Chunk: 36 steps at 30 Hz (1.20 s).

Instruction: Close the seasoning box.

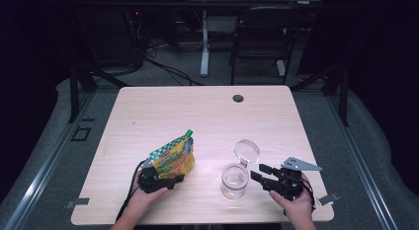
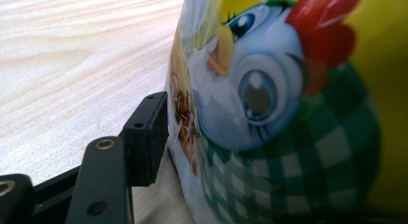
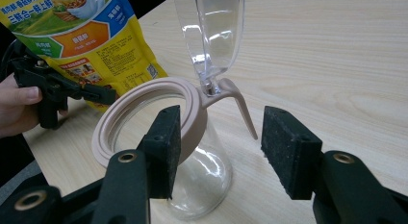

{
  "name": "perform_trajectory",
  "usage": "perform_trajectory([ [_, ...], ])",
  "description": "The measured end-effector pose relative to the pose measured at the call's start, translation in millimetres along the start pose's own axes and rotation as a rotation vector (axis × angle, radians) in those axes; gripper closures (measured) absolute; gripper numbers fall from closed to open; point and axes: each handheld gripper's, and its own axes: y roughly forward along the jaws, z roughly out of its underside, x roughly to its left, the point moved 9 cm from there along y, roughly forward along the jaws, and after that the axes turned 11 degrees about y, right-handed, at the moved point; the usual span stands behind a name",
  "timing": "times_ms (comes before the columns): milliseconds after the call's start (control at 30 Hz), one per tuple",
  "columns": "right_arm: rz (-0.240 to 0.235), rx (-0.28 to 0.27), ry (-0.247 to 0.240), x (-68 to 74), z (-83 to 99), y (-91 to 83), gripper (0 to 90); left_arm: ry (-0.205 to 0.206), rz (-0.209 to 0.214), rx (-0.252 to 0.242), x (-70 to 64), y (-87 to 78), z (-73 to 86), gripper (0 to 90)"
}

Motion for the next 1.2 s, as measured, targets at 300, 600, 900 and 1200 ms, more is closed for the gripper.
perform_trajectory([
  [300,-0.002,-0.003,0.002,0.9,0.4,0.9,48.5,-0.006,-0.038,-0.022,-1.2,4.2,-1.2,37.7],
  [600,0.001,0.002,0.003,0.9,1.4,2.3,48.4,-0.011,-0.029,-0.022,-2.8,7.2,-0.5,40.4],
  [900,-0.003,-0.001,0.006,1.3,1.7,3.4,48.4,-0.008,-0.042,-0.023,-1.0,7.9,-1.8,43.9],
  [1200,-0.003,0.000,0.005,0.9,1.9,3.6,48.4,-0.020,-0.065,-0.040,1.5,7.8,-3.3,51.9],
])
